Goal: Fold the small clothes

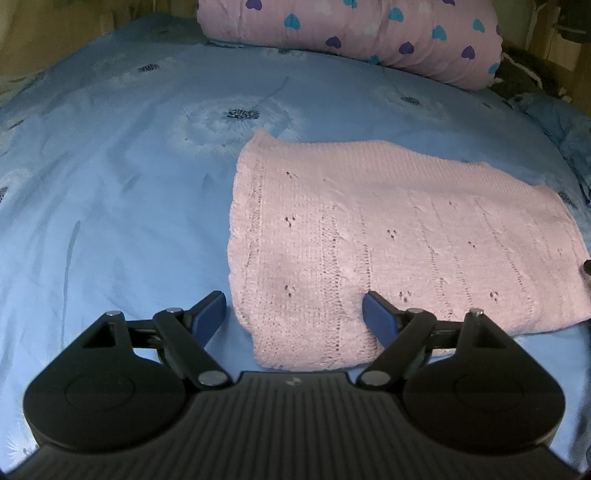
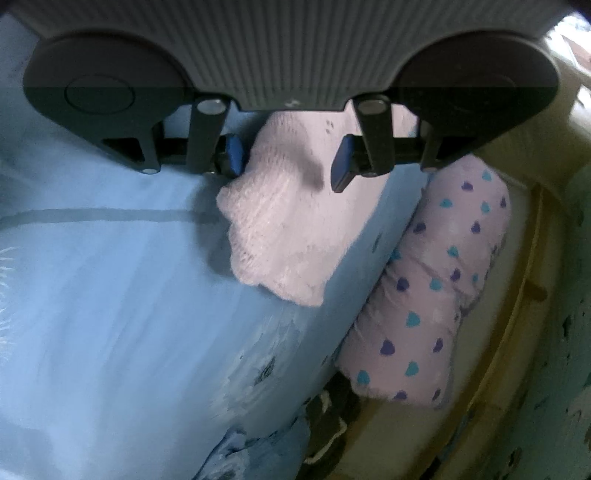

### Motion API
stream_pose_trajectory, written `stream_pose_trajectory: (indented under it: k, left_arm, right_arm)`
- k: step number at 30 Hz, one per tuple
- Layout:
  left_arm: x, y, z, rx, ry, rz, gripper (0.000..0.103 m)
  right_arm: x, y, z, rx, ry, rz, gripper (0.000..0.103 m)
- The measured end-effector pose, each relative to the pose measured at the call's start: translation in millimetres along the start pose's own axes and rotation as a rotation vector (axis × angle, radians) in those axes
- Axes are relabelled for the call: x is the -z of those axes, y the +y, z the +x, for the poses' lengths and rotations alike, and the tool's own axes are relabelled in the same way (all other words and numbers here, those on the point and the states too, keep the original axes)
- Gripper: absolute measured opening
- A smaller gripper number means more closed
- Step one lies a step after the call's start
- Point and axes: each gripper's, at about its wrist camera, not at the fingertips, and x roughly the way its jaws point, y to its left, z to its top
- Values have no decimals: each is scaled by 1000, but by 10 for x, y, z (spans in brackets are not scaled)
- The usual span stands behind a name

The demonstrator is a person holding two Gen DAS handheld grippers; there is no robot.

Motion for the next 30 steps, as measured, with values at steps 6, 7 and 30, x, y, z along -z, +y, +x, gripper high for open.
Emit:
stream_pose_trajectory:
  k: [6, 7, 30]
  left_arm:
    - [-6, 36, -2, 10, 7, -14, 85]
    - [-7, 43, -2, 11, 8, -16, 85]
    - [-16, 76, -27, 16, 10, -27, 85]
  right_arm:
    - [2, 3, 54, 2, -48, -14, 50]
    - [-2, 18, 72, 7, -54, -30, 50]
    - [-184, 139, 288, 53, -55, -131, 35]
